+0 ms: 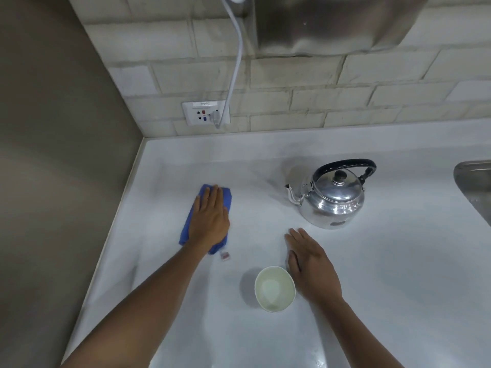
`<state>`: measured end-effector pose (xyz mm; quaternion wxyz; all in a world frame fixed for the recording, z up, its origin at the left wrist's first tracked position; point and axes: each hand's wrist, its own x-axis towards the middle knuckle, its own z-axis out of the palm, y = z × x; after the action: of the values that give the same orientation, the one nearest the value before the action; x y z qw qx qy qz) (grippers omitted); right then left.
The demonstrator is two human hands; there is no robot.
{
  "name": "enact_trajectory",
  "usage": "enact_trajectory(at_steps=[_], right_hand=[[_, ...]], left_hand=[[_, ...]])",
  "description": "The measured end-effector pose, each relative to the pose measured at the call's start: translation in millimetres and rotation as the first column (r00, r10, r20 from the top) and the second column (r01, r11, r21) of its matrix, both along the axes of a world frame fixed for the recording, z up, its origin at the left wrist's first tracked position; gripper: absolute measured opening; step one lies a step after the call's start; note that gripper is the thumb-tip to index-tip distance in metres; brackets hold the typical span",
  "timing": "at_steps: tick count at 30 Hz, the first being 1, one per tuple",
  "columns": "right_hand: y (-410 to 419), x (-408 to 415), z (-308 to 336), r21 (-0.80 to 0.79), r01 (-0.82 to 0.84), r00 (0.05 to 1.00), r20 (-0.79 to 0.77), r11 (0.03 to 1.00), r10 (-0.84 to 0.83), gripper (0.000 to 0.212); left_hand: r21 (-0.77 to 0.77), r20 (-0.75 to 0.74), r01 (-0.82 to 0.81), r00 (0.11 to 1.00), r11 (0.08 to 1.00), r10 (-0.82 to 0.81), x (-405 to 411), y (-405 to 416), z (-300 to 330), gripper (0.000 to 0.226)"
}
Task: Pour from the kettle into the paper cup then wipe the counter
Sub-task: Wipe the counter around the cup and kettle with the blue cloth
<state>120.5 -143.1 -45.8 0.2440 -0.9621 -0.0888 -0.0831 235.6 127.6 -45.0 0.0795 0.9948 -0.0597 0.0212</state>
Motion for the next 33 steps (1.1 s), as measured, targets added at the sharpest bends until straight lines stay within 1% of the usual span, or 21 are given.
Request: enact_trajectory(at_steps=[1, 3, 5, 6, 7, 8, 10, 12, 13, 14, 16, 18, 20, 22, 24, 25, 26, 28, 29, 31, 33], right_hand=[[-0.5, 0.2, -0.1, -0.002, -0.006, 1.0, -0.003, 1.0, 0.006, 0.045], [-1.7, 0.5, -0.8, -0.004, -0.012, 1.0, -0.001, 1.0, 0.012, 0.047], [-2.4, 0.7, -1.0, -0.007, -0.008, 1.0, -0.001, 1.0, 0.008, 0.048], [-2.5, 0.4, -1.1, -0.009, -0.008, 1.0, -0.003, 1.0, 0.008, 0.048], [-2.6, 0.6, -1.3, -0.012, -0.008, 1.0, -0.001, 1.0, 0.008, 0.048], [-2.5, 1.0, -1.7, -0.015, -0.007, 1.0, 0.0, 1.0, 0.007, 0.048], [-2.0, 1.0, -3.2, -0.024, -0.008, 1.0, -0.005, 1.0, 0.008, 0.048], [-1.4, 0.9, -4.6, -0.024, -0.004, 1.0, -0.006, 1.0, 0.003, 0.048], [-1.4, 1.4, -4.9, -0.023, -0.002, 1.0, -0.005, 1.0, 0.002, 0.048], [-1.9, 1.8, -5.0, -0.023, -0.001, 1.0, -0.003, 1.0, 0.001, 0.048], [-1.4, 2.3, -4.9, -0.028, -0.012, 1.0, 0.006, 1.0, 0.012, 0.048], [-2.5, 2.8, -5.0, -0.026, -0.016, 1.0, 0.008, 1.0, 0.016, 0.048], [-3.6, 2.7, -6.0, -0.008, -0.013, 1.0, 0.01, 1.0, 0.014, 0.049], [-3.6, 2.0, -7.6, 0.009, -0.006, 1.0, 0.006, 1.0, 0.006, 0.049], [-3.8, 3.6, -8.2, 0.021, -0.003, 1.0, 0.004, 1.0, 0.003, 0.048], [-4.0, 3.9, -8.3, 0.019, -0.003, 1.0, 0.004, 1.0, 0.003, 0.047], [-4.0, 3.6, -8.6, 0.016, -0.005, 1.0, 0.002, 1.0, 0.005, 0.046], [-3.4, 4.0, -8.2, 0.022, 0.0, 1.0, 0.011, 1.0, 0.0, 0.046], [-3.2, 3.8, -8.3, 0.027, 0.002, 1.0, 0.012, 1.0, -0.003, 0.046], [-2.6, 2.5, -8.4, 0.038, 0.002, 1.0, 0.015, 0.999, -0.003, 0.046], [-3.2, 3.1, -8.2, 0.045, -0.006, 1.0, 0.024, 0.999, 0.005, 0.045]], left_hand=[[-0.005, 0.004, 0.064, 0.998, 0.998, -0.064, 1.6, -9.0, -0.5, 0.059], [0.022, 0.031, 0.301, 0.953, 0.953, -0.301, -13.5, -25.1, -3.7, 0.061], [0.095, 0.048, 0.532, 0.841, 0.841, -0.538, -45.1, -26.7, -4.0, 0.057], [0.099, 0.052, 0.596, 0.796, 0.797, -0.603, -56.8, -20.4, -3.5, 0.055], [0.092, 0.06, 0.626, 0.773, 0.774, -0.632, -61.7, -11.2, -4.4, 0.055], [0.089, 0.076, 0.617, 0.779, 0.782, -0.623, -61.0, -1.5, -4.4, 0.055], [0.069, 0.107, 0.495, 0.859, 0.866, -0.5, -49.2, 14.2, -6.7, 0.053], [0.011, 0.077, 0.314, 0.946, 0.949, -0.314, -29.2, 17.7, -4.4, 0.055], [0.013, 0.041, 0.261, 0.964, 0.965, -0.261, -19.8, 12.2, -1.1, 0.057], [0.018, 0.007, 0.259, 0.966, 0.966, -0.259, -11.7, 3.4, 2.0, 0.058], [0.041, -0.003, 0.354, 0.935, 0.934, -0.354, -0.6, -13.9, 3.4, 0.059], [0.086, 0.033, 0.465, 0.883, 0.881, -0.469, 0.7, -29.9, 2.1, 0.058], [0.116, 0.027, 0.579, 0.81, 0.807, -0.585, -20.4, -39.9, -1.1, 0.056], [0.145, 0.012, 0.69, 0.715, 0.709, -0.699, -52.4, -34.7, -2.5, 0.055], [0.144, 0.026, 0.742, 0.658, 0.654, -0.752, -62.1, -15.5, -1.5, 0.054], [0.144, 0.049, 0.735, 0.664, 0.663, -0.746, -57.2, -4.7, -1.9, 0.053], [0.145, 0.068, 0.694, 0.704, 0.705, -0.707, -49.1, 5.2, -2.8, 0.053], [0.112, 0.08, 0.539, 0.832, 0.835, -0.548, -25.9, 22.1, -2.4, 0.052], [0.091, 0.067, 0.465, 0.88, 0.881, -0.471, -15.1, 25.8, -0.6, 0.053], [0.072, 0.027, 0.357, 0.933, 0.931, -0.359, 0.1, 22.1, 3.0, 0.055], [0.061, 0.025, 0.269, 0.962, 0.961, -0.271, 9.2, 6.4, 5.1, 0.057]])
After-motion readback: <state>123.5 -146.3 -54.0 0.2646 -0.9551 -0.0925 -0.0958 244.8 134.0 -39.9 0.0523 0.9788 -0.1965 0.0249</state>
